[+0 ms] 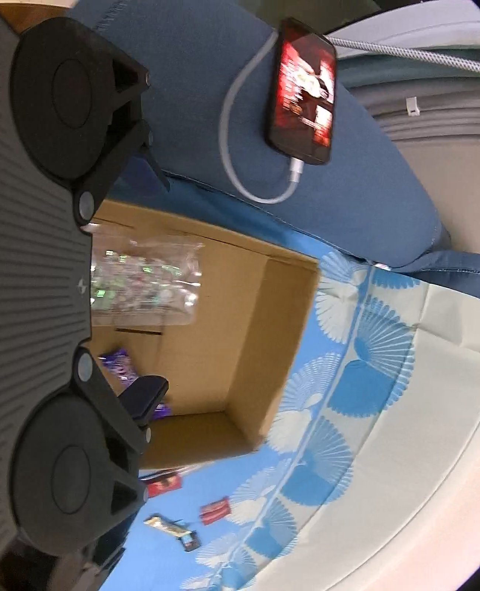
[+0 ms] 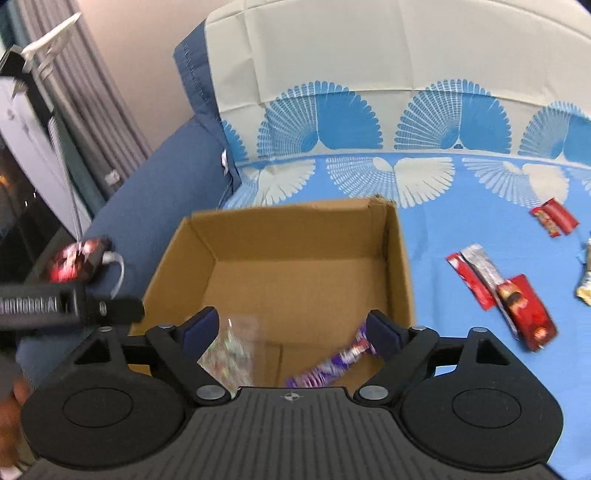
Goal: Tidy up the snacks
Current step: 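Open both tools to drop the candy bag and purple bar into the box, then move both tools back to the snacks and grasp the red coffee pouch with right tool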
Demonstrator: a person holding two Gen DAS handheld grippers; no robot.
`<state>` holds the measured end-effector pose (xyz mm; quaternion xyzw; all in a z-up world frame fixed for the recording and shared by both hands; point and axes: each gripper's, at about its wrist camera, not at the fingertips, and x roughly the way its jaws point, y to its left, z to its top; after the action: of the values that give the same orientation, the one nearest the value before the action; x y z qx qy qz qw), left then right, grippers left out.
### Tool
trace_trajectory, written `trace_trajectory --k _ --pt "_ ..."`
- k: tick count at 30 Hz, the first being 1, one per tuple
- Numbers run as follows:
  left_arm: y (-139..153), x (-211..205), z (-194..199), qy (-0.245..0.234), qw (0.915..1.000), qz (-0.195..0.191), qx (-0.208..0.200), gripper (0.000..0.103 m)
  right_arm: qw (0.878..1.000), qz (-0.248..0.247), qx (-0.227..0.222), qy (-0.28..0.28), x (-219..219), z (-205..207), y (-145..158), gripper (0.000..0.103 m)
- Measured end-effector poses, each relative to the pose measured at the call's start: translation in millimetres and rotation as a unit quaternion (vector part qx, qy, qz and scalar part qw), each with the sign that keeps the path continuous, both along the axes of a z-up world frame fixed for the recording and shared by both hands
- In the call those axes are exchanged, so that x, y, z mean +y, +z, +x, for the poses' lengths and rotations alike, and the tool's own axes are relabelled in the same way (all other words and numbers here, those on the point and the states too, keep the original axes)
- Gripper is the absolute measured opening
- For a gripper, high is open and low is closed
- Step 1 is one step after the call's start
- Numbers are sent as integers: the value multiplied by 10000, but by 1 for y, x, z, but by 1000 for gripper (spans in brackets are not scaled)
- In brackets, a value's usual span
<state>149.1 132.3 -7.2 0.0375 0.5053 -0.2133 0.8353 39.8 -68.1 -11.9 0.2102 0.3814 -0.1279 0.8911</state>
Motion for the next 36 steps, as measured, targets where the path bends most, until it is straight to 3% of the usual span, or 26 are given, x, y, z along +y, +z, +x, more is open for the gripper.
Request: trace_trajectory --k 5,11,20,36 --pt "0 11 -49 -57 9993 344 -148 103 9995 -179 205 140 26 -48 0 92" --pt "12 26 -95 -30 9985 426 -352 103 9977 -640 -45 218 63 -96 20 93" --pt "36 40 -136 -66 9964 465 -708 103 9956 -905 -248 74 80 -141 46 94" --pt "55 39 -183 -292 9930 477 -1040 103 9936 -974 -560 -100 89 -195 58 96"
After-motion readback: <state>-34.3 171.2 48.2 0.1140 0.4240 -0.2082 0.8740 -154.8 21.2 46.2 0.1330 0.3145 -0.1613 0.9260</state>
